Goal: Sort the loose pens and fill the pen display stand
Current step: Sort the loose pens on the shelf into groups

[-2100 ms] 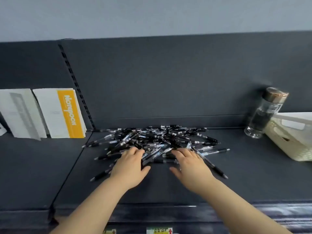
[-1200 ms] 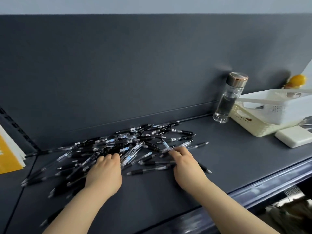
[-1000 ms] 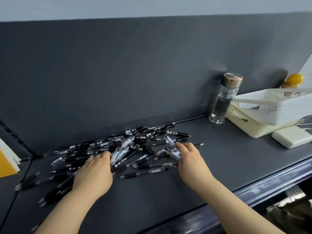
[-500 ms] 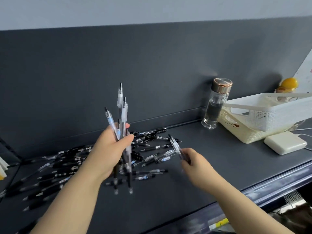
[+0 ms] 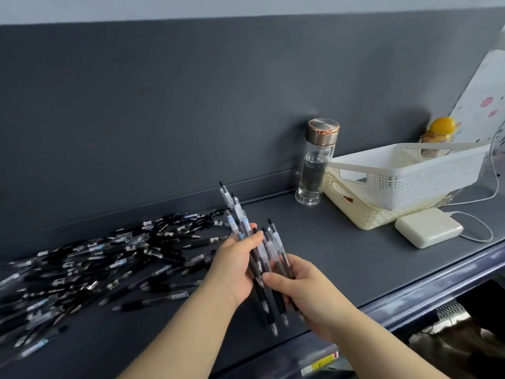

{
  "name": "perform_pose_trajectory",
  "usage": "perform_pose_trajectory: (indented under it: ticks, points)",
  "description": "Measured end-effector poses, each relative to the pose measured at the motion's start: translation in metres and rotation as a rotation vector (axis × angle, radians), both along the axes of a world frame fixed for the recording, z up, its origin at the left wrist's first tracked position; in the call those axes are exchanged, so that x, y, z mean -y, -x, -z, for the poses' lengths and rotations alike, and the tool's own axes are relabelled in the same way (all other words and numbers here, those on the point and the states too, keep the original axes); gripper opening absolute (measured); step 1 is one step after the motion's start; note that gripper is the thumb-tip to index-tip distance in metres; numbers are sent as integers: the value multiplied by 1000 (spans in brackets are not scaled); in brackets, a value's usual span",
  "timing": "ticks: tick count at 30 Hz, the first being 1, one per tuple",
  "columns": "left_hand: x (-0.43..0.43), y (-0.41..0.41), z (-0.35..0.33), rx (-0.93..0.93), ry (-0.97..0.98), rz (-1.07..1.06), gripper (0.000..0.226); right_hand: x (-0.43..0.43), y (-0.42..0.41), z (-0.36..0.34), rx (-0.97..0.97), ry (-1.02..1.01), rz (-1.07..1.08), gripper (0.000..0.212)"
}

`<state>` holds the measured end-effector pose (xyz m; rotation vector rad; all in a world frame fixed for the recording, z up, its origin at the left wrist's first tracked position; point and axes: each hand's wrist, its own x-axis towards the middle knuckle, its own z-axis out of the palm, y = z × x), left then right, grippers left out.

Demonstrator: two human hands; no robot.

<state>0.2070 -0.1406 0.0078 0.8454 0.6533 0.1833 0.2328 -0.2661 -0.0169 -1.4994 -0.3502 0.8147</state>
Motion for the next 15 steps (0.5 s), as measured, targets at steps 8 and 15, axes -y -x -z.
perform_pose_trajectory:
  ticks: [8, 15]
  points:
    - [18, -27, 8, 1, 78, -57, 10, 27, -45, 6, -29, -17, 59, 8]
    - [23, -40, 23, -66, 10, -54, 12, 46, -106, 14, 443, 518, 36, 9]
